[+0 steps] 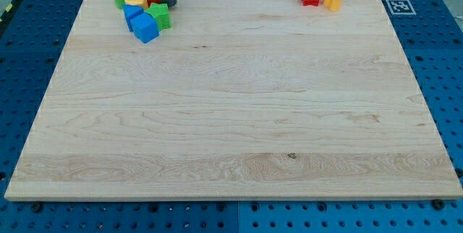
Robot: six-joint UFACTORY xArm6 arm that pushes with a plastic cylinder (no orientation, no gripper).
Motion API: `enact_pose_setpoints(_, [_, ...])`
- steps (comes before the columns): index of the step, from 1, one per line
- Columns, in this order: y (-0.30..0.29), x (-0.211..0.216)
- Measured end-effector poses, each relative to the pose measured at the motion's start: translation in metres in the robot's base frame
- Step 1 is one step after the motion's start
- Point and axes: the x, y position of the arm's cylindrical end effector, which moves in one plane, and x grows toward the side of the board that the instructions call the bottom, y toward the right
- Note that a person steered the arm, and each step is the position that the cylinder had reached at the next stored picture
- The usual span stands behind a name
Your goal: Point your arm at the yellow heart
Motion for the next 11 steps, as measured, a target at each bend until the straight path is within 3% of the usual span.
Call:
enact_pose_setpoints(2, [0.149,0.026])
enact_pose_setpoints(4, [0.261,0.077])
enact_pose_setpoints(6, [0.362,0.061])
enact_pose_setpoints(7, [0.362,0.022])
enact_pose_setpoints(10, [0.357,-0.043])
enact_pose_setpoints(11, [0.336,-0.044])
